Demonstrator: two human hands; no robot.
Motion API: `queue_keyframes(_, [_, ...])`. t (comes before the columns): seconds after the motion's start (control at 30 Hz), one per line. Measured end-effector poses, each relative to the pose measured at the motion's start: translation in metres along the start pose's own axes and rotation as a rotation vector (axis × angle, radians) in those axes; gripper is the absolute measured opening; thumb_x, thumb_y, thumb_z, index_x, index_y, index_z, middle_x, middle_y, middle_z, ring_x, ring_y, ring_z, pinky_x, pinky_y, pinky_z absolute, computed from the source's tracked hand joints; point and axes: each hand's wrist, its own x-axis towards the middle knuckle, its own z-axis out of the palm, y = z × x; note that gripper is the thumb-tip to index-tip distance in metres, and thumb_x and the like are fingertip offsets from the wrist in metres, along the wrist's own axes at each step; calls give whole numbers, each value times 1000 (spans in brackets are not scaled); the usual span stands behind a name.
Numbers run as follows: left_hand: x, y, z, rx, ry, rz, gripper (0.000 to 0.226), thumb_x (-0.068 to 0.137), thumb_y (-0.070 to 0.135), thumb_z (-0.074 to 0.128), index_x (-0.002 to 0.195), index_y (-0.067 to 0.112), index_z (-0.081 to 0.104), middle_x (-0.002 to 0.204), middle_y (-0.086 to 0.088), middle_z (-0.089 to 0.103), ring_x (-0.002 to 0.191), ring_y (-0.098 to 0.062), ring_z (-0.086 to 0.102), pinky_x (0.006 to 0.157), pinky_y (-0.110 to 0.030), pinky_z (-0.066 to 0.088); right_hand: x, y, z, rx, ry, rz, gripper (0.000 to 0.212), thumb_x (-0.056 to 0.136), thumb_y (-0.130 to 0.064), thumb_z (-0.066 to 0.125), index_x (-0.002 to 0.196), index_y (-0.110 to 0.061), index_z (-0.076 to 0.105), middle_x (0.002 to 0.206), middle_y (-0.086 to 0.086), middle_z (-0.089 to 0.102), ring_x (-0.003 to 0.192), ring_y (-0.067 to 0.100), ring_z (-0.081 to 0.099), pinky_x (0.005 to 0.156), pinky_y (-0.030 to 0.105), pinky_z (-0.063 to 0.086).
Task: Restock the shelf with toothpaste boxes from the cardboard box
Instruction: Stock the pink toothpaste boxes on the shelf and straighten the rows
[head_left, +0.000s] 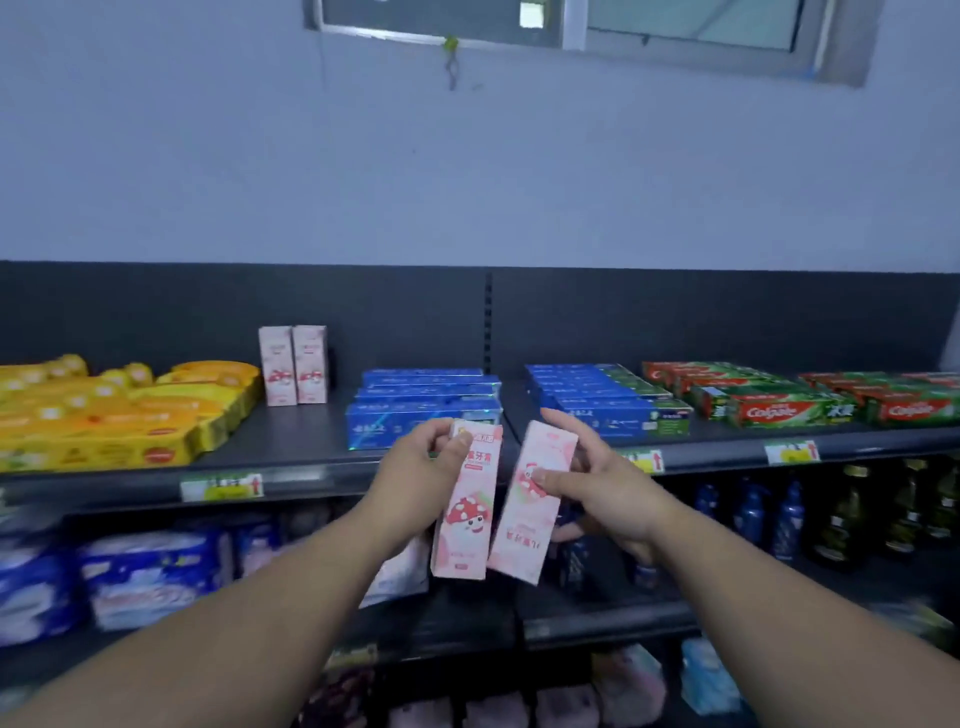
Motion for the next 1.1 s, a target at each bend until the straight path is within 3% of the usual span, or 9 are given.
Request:
queue_keyframes(0.1, [5, -7, -52, 25, 189, 18, 27, 96, 36, 51, 116, 19, 59, 96, 7, 65, 79, -5, 59, 66, -20, 41, 22, -19, 30, 217, 200, -81, 43, 92, -5, 61, 124, -31, 49, 110, 5, 67, 89, 23, 69, 67, 44, 59])
queue_keyframes(0.2, [12, -13, -89, 7, 296, 3, 20, 97, 35, 51, 110, 22, 58, 93, 8, 66, 87, -12, 61, 71, -27, 45, 44, -29, 58, 418, 326, -145, 33, 93, -4, 59, 110, -31, 49, 117, 10, 63, 88, 23, 69, 64, 40, 59])
queue_keyframes(0.37, [26, -28, -116, -83, 361, -26, 39, 86, 54, 48, 107, 24, 60, 88, 1, 72, 86, -23, 69, 82, -51, 55, 75, -27, 104, 564, 302, -159, 46, 93, -1, 58, 130, -26, 45, 121, 11, 63, 101, 24, 67, 75, 38, 60])
queue_keyframes(0.47, [39, -33, -123, -163, 435, -59, 26, 91, 48, 49, 100, 27, 61, 88, -3, 73, 85, -25, 70, 80, -53, 55, 96, -16, 124, 673, 241, -63, 39, 93, -2, 57, 129, -11, 44, 113, 15, 68, 93, 24, 69, 82, 39, 59])
queue_keyframes(0.53, [51, -34, -128, -221, 483, -88, 24, 95, 43, 49, 104, 23, 59, 91, -6, 73, 85, -26, 70, 80, -51, 57, 111, -10, 129, 591, 176, 6, 34, 92, -6, 62, 123, -10, 49, 113, 13, 69, 91, 23, 69, 85, 39, 56])
queue_keyframes(0.63, [70, -39, -137, -258, 501, -95, 28, 96, 43, 49, 109, 20, 58, 92, -7, 73, 85, -26, 70, 79, -54, 56, 133, -8, 127, 349, 75, 35, 29, 87, -9, 68, 114, -13, 57, 111, 11, 71, 79, 16, 69, 70, 29, 52])
queue_keyframes(0.8, [102, -44, -144, -213, 529, -68, 35, 96, 43, 50, 118, 16, 55, 97, -4, 72, 86, -23, 71, 78, -54, 57, 166, -18, 121, 94, -82, -15, 48, 84, -7, 70, 127, -21, 55, 105, 1, 74, 83, 18, 73, 71, 30, 54])
queue_keyframes(0.97, [121, -41, -146, -162, 510, -19, 34, 96, 42, 51, 119, 17, 55, 106, -4, 70, 87, -21, 72, 76, -49, 59, 189, -29, 124, -123, -218, -81, 76, 82, 3, 68, 144, -31, 39, 107, -7, 69, 90, 15, 72, 81, 36, 58])
queue_keyframes(1.1, [135, -39, -162, -102, 455, 15, 27, 95, 38, 55, 112, 17, 60, 102, -2, 72, 87, -21, 72, 78, -49, 58, 204, -43, 139, -292, -320, -147, 108, 81, 4, 70, 150, -48, 7, 112, -5, 65, 95, 15, 70, 78, 36, 59])
